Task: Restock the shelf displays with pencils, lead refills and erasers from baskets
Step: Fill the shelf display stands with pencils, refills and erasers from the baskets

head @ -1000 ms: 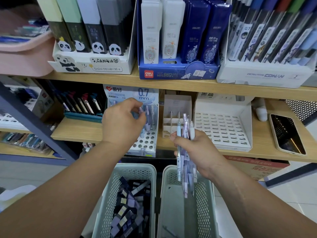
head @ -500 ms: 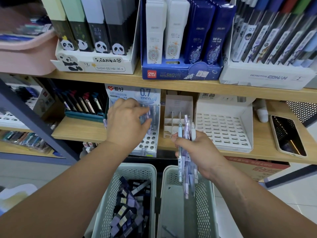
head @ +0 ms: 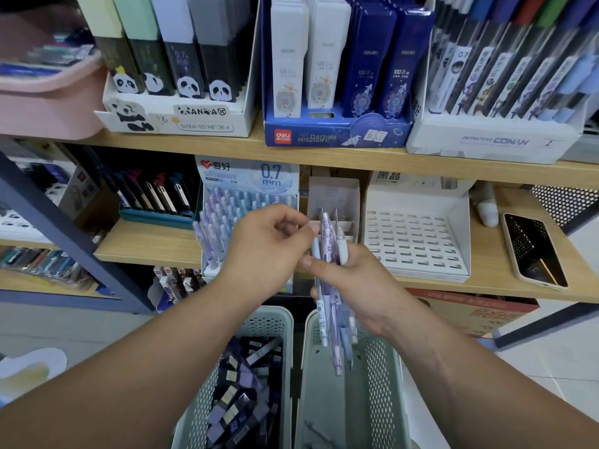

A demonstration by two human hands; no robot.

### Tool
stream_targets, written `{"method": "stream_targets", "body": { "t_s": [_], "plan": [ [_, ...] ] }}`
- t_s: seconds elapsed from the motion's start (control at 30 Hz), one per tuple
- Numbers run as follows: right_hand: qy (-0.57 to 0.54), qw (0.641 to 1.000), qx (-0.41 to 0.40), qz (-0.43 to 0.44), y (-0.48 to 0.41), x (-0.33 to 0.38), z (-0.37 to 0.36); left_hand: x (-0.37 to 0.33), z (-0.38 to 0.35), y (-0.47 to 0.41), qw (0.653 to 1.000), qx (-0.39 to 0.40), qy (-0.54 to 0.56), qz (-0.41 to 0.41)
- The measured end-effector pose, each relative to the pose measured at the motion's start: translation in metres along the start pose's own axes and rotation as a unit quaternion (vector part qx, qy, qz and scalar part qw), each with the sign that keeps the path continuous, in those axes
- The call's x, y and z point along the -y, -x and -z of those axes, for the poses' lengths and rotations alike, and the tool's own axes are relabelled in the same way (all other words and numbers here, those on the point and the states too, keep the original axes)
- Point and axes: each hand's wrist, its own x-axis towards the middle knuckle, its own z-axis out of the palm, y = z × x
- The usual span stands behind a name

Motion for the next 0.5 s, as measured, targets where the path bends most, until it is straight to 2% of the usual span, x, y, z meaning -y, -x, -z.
{"method": "stream_targets", "body": {
  "t_s": [0.07,0.13,0.2,0.27,0.37,0.5],
  "plan": [
    [-0.017,1.0,-0.011,0.001,0.001,0.001,-0.004,0.003,-0.002,0.004,0.996,0.009,0.052,0.074],
    [-0.038,0.998,-0.044,0.001,0.002,0.004,-0.006,0.004,0.001,0.006,0.988,0.056,0.078,0.118],
    [-0.055,0.994,-0.094,0.003,0.003,0.006,-0.005,0.005,0.002,0.011,0.977,0.13,0.091,0.14],
    [-0.086,0.987,-0.137,-0.01,0.002,0.008,-0.002,0.008,0.001,0.017,0.974,0.171,0.054,0.137],
    [-0.111,0.977,-0.179,-0.028,-0.001,0.008,-0.001,0.014,-0.002,0.024,0.972,0.19,0.014,0.136],
    [-0.124,0.972,-0.196,-0.038,-0.002,0.01,-0.003,0.015,0.001,0.026,0.97,0.172,0.048,0.167]
  ]
}}
